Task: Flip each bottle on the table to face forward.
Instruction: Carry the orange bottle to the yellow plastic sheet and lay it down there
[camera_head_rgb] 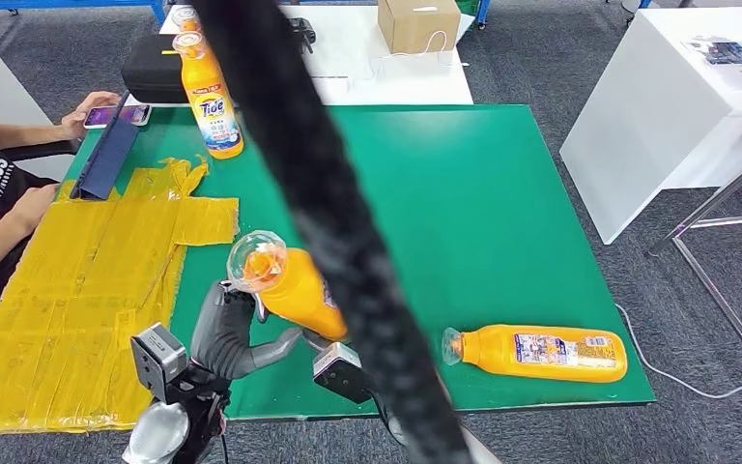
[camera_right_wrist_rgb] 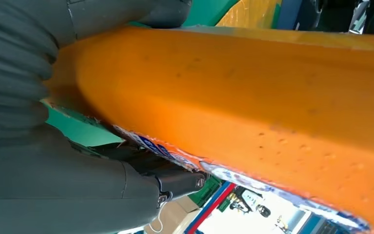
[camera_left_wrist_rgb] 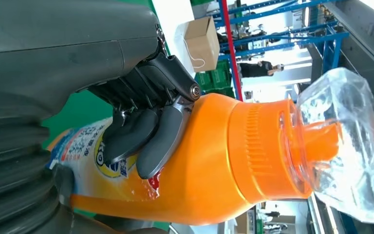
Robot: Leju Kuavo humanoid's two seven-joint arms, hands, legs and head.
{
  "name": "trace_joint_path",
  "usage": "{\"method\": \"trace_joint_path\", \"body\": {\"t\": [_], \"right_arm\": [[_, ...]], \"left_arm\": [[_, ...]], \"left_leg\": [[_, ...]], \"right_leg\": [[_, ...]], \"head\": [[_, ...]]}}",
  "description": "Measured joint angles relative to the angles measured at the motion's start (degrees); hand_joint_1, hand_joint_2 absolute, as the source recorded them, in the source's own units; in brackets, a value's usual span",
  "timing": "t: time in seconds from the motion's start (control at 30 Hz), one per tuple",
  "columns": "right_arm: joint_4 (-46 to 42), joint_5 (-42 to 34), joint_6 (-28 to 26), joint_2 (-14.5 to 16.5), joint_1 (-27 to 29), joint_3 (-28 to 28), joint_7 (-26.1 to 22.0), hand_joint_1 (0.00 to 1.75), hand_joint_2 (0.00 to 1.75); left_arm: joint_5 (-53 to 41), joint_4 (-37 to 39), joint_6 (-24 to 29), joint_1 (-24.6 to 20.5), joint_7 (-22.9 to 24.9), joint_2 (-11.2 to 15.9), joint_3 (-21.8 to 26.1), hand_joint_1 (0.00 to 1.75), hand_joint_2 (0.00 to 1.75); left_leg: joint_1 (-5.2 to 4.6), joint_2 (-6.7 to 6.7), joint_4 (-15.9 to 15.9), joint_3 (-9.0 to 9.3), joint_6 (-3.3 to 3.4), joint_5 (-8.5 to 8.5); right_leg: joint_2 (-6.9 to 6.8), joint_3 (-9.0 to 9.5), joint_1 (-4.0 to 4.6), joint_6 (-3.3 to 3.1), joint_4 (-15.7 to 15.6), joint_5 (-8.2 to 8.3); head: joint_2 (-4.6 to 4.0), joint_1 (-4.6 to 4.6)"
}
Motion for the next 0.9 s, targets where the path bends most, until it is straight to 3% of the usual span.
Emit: {"method": "trace_joint_path", "body": {"t": [0.67, 0.9], "right_arm": [[1.17, 1.47, -1.25, 0.63, -1.57, 3.11, -0.14, 1.75, 1.75], [-2.60, 0.14, -6.88, -0.03, -0.18, 2.53, -0.48, 1.75, 1.75]], "left_arm": [[0.55, 1.44, 3.83, -0.75, 0.33, -0.61, -1.52, 0.00, 1.75], [-0.20, 1.64, 9.97, -0.50, -0.18, -0.66, -0.20, 0.00, 1.75]], "left_leg": [[0.00, -0.01, 0.00, 0.00, 0.00, 0.00], [0.00, -0.01, 0.00, 0.00, 0.00, 0.00]], "right_leg": [[0.00, 0.00, 0.00, 0.00, 0.00, 0.00], [0.00, 0.00, 0.00, 0.00, 0.00, 0.00]], "head": [[0.00, 0.00], [0.00, 0.00]]}}
